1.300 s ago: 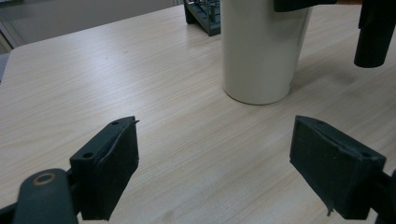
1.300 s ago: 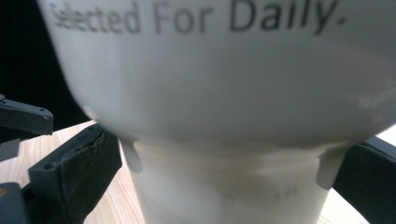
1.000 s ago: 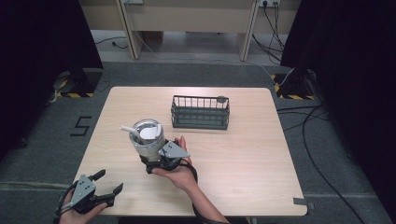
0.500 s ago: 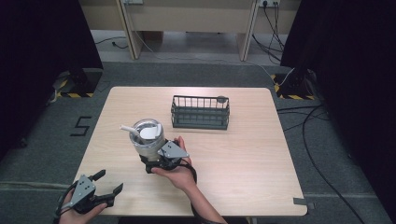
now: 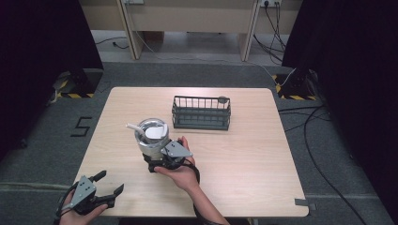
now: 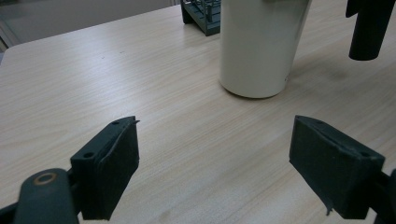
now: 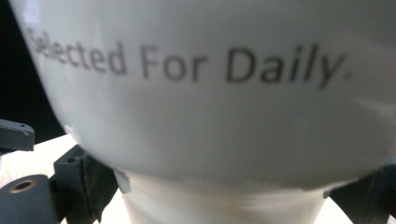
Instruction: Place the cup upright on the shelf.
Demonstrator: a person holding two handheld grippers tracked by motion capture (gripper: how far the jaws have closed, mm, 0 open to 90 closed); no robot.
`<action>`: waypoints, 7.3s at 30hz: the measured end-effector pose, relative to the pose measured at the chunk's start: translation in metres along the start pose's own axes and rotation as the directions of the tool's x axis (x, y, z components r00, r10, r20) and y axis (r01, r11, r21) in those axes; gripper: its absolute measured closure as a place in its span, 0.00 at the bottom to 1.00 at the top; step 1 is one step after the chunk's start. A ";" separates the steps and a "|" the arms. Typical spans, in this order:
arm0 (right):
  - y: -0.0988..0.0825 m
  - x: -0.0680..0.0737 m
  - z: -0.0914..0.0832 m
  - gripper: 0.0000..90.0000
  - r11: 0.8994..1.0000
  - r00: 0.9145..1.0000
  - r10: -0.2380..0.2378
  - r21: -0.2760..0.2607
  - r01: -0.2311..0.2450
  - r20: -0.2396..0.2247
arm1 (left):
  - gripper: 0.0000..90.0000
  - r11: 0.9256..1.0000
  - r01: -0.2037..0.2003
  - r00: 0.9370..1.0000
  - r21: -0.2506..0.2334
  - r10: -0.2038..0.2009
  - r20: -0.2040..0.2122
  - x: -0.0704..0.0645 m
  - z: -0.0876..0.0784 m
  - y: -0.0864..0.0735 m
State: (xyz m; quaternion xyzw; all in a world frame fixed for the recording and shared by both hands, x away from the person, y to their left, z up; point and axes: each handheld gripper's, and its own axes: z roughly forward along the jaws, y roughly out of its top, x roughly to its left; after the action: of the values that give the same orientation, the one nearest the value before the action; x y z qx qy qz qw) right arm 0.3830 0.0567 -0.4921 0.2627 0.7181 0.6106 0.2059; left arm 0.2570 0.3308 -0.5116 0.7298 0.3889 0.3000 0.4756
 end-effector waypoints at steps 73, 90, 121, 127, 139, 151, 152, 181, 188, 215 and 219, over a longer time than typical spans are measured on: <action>0.071 -0.106 -0.070 0.11 0.995 0.940 0.043 -0.094 -0.012 0.338 | 0.17 1.000 0.006 1.000 -0.003 -0.006 0.010 -0.003 0.002 0.002; 0.086 -0.128 -0.070 0.11 0.995 0.920 0.058 -0.103 -0.019 0.388 | 0.17 1.000 0.008 1.000 -0.004 -0.008 0.009 -0.002 0.002 0.001; 0.121 -0.177 -0.053 0.11 0.994 0.879 0.080 -0.098 -0.039 0.469 | 0.17 1.000 0.007 1.000 -0.006 -0.007 0.006 -0.001 0.001 0.001; 0.124 -0.189 -0.042 0.11 0.996 0.871 0.084 -0.079 -0.051 0.484 | 0.17 1.000 0.007 1.000 -0.007 -0.007 0.005 -0.001 0.001 0.001; 0.120 -0.201 -0.023 0.11 0.996 0.865 0.084 -0.050 -0.068 0.494 | 0.17 1.000 0.015 1.000 -0.007 -0.015 0.004 0.000 0.001 0.000; 0.101 -0.209 -0.013 0.11 0.994 0.860 0.101 -0.018 -0.106 0.501 | 0.17 1.000 0.011 1.000 -0.007 -0.011 0.005 0.000 0.001 0.000; 0.101 -0.209 -0.013 0.11 0.994 0.860 0.101 -0.018 -0.106 0.501 | 0.17 1.000 0.011 1.000 -0.007 -0.011 0.005 0.000 0.001 0.000; 0.072 -0.214 0.001 0.11 0.990 0.858 0.095 0.041 -0.134 0.504 | 0.17 1.000 0.006 1.000 -0.003 -0.006 0.007 0.000 0.002 0.000; 0.070 -0.213 0.001 0.10 0.993 0.863 0.079 0.040 -0.114 0.498 | 0.17 1.000 0.003 1.000 -0.001 -0.003 0.010 -0.001 0.002 0.000; 0.067 -0.208 -0.001 0.01 0.993 0.855 0.097 0.007 -0.117 0.509 | 0.17 1.000 -0.001 1.000 -0.002 0.001 0.006 -0.001 0.001 0.001; 0.067 -0.207 -0.002 0.00 0.994 0.853 0.094 0.007 -0.114 0.513 | 0.17 1.000 -0.003 1.000 -0.002 0.003 0.005 -0.001 0.001 0.001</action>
State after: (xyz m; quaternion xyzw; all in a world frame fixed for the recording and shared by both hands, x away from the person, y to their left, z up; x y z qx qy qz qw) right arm 0.5512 -0.0676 -0.4314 0.4574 0.6336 0.5159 0.3510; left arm 0.2572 0.3293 -0.5111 0.7308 0.3862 0.2993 0.4767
